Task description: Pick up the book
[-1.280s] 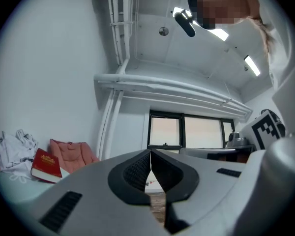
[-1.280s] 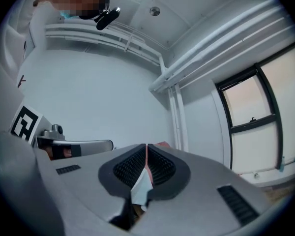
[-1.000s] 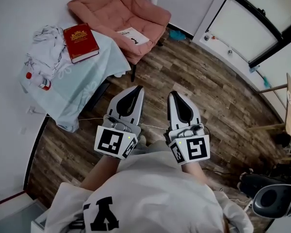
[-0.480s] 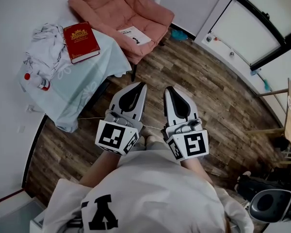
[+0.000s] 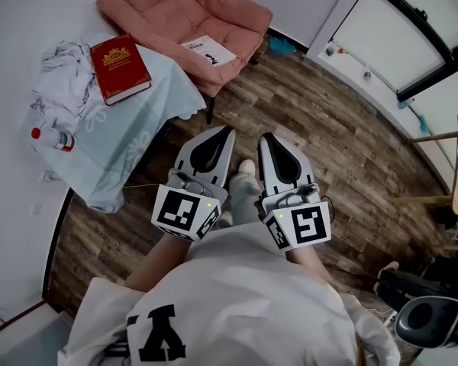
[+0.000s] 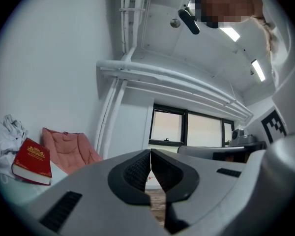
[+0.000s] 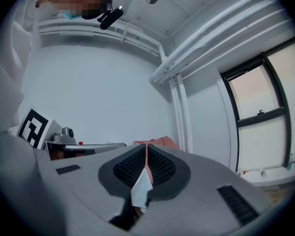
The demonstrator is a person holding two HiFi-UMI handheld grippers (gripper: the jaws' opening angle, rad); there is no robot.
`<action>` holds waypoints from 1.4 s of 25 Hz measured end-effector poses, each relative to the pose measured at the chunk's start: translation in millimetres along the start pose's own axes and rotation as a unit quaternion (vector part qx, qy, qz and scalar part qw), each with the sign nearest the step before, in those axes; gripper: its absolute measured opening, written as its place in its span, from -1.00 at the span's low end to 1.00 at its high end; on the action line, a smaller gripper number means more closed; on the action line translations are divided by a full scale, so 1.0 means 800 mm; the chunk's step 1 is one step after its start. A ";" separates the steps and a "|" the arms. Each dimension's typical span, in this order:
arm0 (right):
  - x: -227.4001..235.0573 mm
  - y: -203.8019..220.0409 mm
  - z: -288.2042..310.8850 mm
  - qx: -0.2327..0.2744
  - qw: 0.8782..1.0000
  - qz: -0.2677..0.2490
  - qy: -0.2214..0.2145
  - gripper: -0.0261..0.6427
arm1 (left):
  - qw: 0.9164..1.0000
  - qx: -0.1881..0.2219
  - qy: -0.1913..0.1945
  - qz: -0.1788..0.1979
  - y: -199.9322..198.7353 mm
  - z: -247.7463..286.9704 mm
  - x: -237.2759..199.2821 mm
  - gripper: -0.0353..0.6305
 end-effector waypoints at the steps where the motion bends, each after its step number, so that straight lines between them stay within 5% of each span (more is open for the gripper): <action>1: 0.005 0.001 0.008 0.001 1.000 0.000 -0.002 -0.83 | 1.000 0.000 -0.001 0.002 0.000 0.007 -0.005 -0.88; 9: 0.067 0.004 0.099 0.012 1.000 -0.006 -0.026 -0.83 | 0.999 0.013 -0.033 0.014 -0.006 0.089 -0.064 -0.88; 26: 0.285 -0.011 0.348 -0.004 0.995 -0.010 -0.096 -0.83 | 0.995 0.019 -0.096 -0.001 -0.019 0.372 -0.176 -0.88; 35: 0.326 0.008 0.412 -0.019 0.992 0.020 -0.121 -0.83 | 0.993 -0.011 -0.120 -0.004 -0.006 0.427 -0.207 -0.88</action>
Point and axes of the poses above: the fingertips, and each gripper's own axes: z forward along the fingers, x to its right, y out of its underside, the point moved 9 cm from there along -z, backward along the fingers, and after that the axes turned 1 degree about -x, right-handed, at the moved point
